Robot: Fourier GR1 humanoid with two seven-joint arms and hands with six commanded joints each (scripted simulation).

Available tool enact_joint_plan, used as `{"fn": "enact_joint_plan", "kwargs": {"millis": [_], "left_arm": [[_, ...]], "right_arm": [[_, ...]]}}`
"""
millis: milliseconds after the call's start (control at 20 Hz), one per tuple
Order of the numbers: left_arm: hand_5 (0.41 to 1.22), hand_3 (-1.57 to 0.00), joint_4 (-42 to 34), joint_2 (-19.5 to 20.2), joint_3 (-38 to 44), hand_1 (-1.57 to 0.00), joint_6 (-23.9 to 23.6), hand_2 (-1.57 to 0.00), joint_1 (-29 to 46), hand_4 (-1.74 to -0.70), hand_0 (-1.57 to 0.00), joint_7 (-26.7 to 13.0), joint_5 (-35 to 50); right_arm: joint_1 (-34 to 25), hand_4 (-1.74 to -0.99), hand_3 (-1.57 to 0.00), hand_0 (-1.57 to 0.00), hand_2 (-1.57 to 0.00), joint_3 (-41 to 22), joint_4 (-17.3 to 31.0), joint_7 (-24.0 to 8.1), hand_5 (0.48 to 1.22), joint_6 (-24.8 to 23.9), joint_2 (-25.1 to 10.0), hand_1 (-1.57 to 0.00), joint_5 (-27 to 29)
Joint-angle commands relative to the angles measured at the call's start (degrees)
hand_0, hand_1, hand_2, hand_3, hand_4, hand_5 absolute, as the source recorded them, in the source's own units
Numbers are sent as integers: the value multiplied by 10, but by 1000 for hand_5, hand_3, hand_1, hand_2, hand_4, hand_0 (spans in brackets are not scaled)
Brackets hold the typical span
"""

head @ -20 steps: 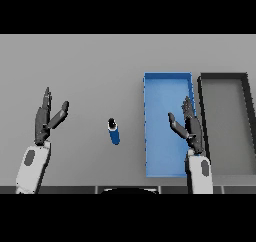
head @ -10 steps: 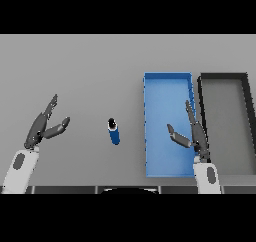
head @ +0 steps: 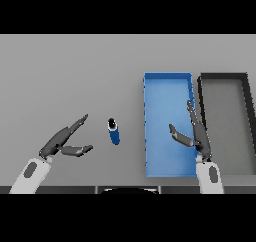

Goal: Pick up the blue pipe and place it into the blue bin.

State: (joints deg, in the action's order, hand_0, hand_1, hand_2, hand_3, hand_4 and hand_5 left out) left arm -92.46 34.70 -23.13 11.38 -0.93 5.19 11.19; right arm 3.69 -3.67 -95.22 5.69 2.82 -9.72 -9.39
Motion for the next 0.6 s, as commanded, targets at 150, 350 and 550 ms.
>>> {"fn": "enact_joint_plan", "kwargs": {"millis": [150,350,550], "left_arm": [[450,1,-4,-27,-38,1,1,1,-8,-1139,1,-18,-30],[456,1,34,-84,-63,1,-9,1,-33,-1151,1,-10,-54],[460,1,73,-134,-71,1,-23,1,-66,-1150,1,-11,-64]], "right_arm": [[0,-1197,1,1,1,-2,-9,-9,615,2,5,1,6],[6,-1217,1,1,1,-1,-6,-2,626,1,8,1,6],[12,-1202,1,1,1,-1,-11,-8,621,-5,9,1,1]]}}
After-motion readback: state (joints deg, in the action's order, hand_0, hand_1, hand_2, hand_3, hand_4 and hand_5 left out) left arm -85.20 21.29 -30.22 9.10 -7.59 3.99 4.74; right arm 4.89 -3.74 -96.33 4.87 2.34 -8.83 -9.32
